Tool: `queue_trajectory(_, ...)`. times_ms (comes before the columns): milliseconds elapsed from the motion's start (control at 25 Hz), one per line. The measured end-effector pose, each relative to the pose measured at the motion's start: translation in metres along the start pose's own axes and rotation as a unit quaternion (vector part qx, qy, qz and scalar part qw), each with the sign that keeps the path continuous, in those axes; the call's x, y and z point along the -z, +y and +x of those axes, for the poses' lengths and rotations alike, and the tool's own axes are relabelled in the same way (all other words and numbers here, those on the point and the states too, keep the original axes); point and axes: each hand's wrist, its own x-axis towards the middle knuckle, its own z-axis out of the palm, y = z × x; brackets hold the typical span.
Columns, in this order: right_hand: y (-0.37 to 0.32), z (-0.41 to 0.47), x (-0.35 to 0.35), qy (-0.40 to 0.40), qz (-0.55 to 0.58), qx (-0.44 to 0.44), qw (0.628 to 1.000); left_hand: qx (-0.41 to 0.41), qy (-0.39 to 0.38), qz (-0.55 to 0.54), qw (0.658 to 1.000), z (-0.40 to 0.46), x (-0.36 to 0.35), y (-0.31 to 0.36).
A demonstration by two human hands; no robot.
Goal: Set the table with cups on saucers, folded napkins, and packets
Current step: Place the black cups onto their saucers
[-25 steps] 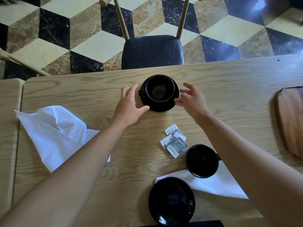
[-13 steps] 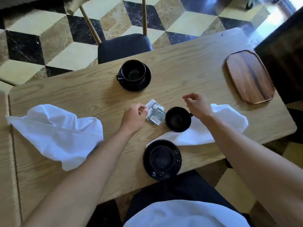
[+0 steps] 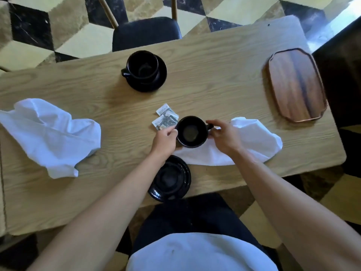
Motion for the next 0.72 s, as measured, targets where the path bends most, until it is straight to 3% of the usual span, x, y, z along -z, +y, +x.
queue_trajectory(360,-0.006,-0.007,-0.003,-0.03,-0.012,0.083,0.996,0.024,0.063,-0.078,0.995,-0.023,0.001,-0.002)
queue_trajectory(720,-0.003,-0.07,-0.056,-0.044,0.055,0.061,0.996,0.037,0.073,-0.189,0.979,-0.082,0.061,-0.048)
